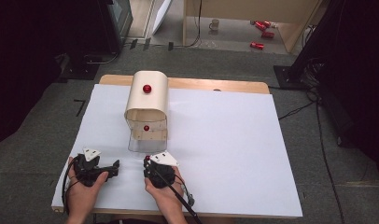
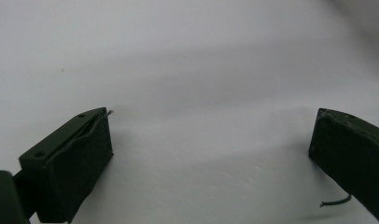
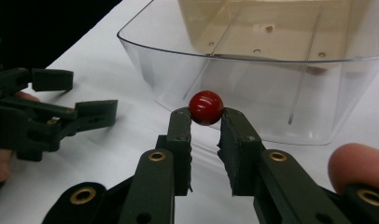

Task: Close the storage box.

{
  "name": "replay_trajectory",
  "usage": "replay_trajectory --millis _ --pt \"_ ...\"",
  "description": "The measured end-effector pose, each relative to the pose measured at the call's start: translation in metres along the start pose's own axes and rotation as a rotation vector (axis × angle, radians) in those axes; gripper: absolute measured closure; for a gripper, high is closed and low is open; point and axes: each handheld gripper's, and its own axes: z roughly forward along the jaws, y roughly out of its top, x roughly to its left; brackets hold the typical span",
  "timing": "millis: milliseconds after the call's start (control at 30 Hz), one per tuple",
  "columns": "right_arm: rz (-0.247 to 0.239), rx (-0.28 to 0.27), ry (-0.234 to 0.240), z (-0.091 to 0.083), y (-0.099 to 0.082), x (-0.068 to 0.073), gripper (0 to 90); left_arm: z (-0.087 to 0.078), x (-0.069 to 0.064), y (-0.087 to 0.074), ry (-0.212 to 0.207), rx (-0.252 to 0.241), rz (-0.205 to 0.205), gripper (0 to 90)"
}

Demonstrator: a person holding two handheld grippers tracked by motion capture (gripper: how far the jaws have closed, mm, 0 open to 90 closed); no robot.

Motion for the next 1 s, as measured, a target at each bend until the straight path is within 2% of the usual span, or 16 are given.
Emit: replay_trajectory --millis 567,1000 --pt "-0.006 0.018 -0.029 0.028 0.023 -0.012 75.6 0.000 0.000 0.000 0.000 -0.002 -0.003 0.0" --pt "-0.017 0.019 -0.046 0.041 0.035 -0.018 75.8 0.000 0.000 0.000 0.000 -0.003 -0.004 0.0"
